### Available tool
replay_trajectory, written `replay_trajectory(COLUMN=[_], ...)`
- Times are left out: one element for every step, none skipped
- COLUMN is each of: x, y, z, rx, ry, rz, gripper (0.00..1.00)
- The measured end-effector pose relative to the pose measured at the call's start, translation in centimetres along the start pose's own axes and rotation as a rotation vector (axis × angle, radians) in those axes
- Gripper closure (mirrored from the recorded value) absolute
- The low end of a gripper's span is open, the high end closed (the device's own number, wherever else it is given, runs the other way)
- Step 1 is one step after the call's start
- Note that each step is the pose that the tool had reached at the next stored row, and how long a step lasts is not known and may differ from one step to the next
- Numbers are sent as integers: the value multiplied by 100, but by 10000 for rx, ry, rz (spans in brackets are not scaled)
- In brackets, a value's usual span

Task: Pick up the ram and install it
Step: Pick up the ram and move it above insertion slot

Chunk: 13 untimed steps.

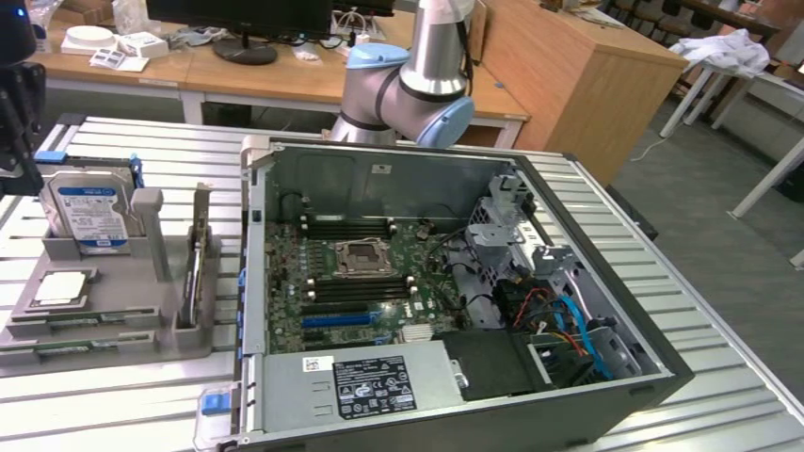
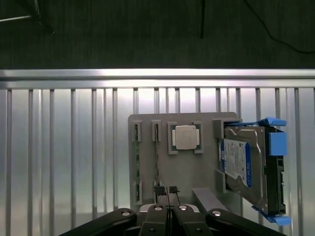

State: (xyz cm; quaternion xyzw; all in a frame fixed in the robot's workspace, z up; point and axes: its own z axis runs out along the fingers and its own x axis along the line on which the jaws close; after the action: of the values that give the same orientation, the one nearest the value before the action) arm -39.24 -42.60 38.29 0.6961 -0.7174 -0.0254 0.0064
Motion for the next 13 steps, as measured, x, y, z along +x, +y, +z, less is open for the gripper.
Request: replay_trajectory(x=[-10, -20, -27, -31, -32, -32, -33, -34, -34, -34, -34, -34, -34], y=[0, 1, 0, 0, 0, 0, 0, 1, 1, 1, 0, 0, 0], z=[4, 8, 10, 13, 14, 14, 14, 13, 13, 13, 14, 18, 25], rx=[0, 0, 0, 0, 0, 0, -1, -2, -2, -1, -2, -1, 0], ry=[-13, -26, -36, -44, -46, -46, -46, -46, -46, -46, -46, -47, -51], rz=[0, -1, -2, -3, -4, -4, -4, -2, -2, -2, -2, -2, -2], gripper=[89, 89, 89, 89, 89, 89, 89, 89, 89, 89, 89, 89, 89])
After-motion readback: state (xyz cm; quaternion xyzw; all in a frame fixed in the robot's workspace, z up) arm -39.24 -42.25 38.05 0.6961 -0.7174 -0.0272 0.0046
